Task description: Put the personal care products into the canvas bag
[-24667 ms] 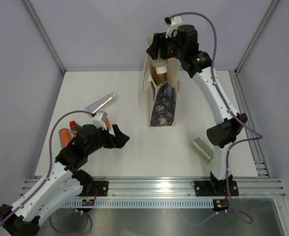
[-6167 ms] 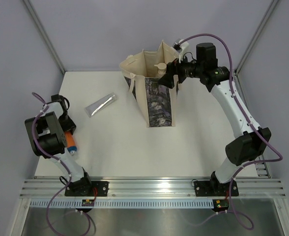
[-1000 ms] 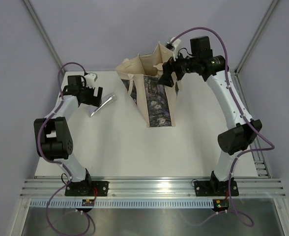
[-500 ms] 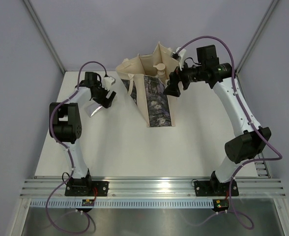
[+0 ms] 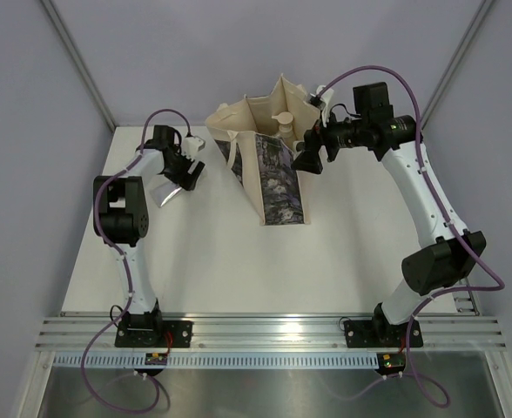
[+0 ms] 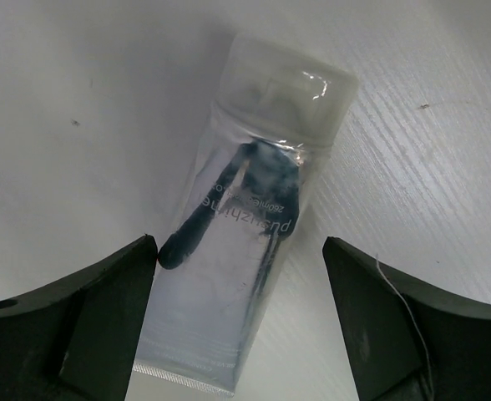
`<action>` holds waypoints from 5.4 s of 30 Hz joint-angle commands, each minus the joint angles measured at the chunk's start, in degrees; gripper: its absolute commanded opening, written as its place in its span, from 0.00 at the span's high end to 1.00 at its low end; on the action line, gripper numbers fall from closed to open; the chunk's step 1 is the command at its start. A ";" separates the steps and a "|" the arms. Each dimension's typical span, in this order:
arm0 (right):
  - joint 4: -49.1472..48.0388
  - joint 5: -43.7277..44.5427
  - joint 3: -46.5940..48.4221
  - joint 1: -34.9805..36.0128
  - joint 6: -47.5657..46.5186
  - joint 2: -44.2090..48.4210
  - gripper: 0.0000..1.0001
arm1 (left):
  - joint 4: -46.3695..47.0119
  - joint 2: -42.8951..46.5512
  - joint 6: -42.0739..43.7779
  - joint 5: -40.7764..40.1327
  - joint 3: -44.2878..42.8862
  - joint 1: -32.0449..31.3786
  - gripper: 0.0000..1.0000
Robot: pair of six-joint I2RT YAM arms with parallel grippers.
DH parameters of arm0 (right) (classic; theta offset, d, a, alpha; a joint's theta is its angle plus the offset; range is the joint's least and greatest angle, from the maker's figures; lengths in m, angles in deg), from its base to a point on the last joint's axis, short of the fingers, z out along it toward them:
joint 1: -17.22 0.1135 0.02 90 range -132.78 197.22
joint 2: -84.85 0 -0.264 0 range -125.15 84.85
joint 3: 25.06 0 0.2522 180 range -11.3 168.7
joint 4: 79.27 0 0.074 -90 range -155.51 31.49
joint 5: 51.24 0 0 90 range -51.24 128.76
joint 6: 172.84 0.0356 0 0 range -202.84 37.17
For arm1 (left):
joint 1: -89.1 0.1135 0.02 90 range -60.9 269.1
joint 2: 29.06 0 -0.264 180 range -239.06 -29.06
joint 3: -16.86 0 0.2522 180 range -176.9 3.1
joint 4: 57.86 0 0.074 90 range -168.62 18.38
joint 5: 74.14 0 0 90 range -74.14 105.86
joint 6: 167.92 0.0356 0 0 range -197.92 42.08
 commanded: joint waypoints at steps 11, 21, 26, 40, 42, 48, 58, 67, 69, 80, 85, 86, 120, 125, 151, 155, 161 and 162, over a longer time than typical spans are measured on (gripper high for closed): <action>-1.61 -4.24 -1.23 -0.89 2.03 4.25 0.01 | -3.84 -0.50 -5.33 -5.88 -4.58 -0.17 0.56; 3.57 -12.05 0.53 -0.89 -1.57 3.64 0.01 | -3.76 6.00 -23.07 1.59 -3.09 1.84 0.68; 3.93 -13.73 0.62 0.07 -0.17 3.11 0.00 | 4.14 14.08 -35.56 14.76 8.48 6.68 0.69; 2.79 -0.89 9.31 20.81 12.55 -7.07 0.00 | 29.34 37.72 -62.43 33.84 33.54 9.41 0.68; -1.94 0.31 9.23 21.87 21.59 -9.28 0.00 | 32.78 42.01 -65.79 34.64 36.19 9.41 0.68; -11.28 25.36 6.59 29.60 39.11 -11.03 0.01 | 38.25 49.94 -73.54 37.02 41.56 9.41 0.68; -16.72 33.90 10.37 35.32 43.34 -19.99 0.01 | 41.77 57.25 -81.01 39.74 45.08 9.41 0.67; -19.88 45.59 12.57 38.57 42.28 -22.64 0.02 | 50.46 58.48 -91.38 39.75 48.32 9.41 0.67; -20.50 45.95 12.66 38.83 42.63 -22.64 0.10 | 50.99 58.57 -92.61 38.78 48.68 9.41 0.67; -24.99 45.24 10.55 39.01 42.02 -20.97 0.57 | 52.67 59.45 -96.66 35.00 49.21 9.41 0.55; -25.60 45.16 10.72 38.84 41.32 -19.74 0.70 | 58.46 58.57 -100.43 36.05 49.74 9.41 0.31; -25.86 44.72 10.72 38.75 41.32 -19.57 0.73 | 59.08 58.48 -100.79 36.14 49.74 9.41 0.27; -23.67 31.18 29.45 10.45 14.25 -17.27 0.90 | 21.73 69.37 -60.19 27.79 41.56 9.49 0.01; -19.90 28.29 29.37 6.05 10.74 -19.92 0.90 | 19.80 70.96 -57.91 27.70 43.58 9.49 0.01; -13.12 42.15 12.36 0.69 21.71 3.01 0.01 | 3.37 80.53 -47.70 8.28 40.86 9.49 0.01; -14.61 55.23 -1.90 0.51 24.70 12.48 0.00 | 2.40 84.74 -46.83 5.48 42.26 9.58 0.01; -17.78 64.74 -18.71 0.08 24.09 22.35 0.00 | 0.98 86.51 -46.91 3.88 42.79 9.05 0.01; -17.87 65.37 -19.76 -0.01 24.00 24.71 0.01 | 1.42 86.78 -47.26 4.14 43.31 8.88 0.01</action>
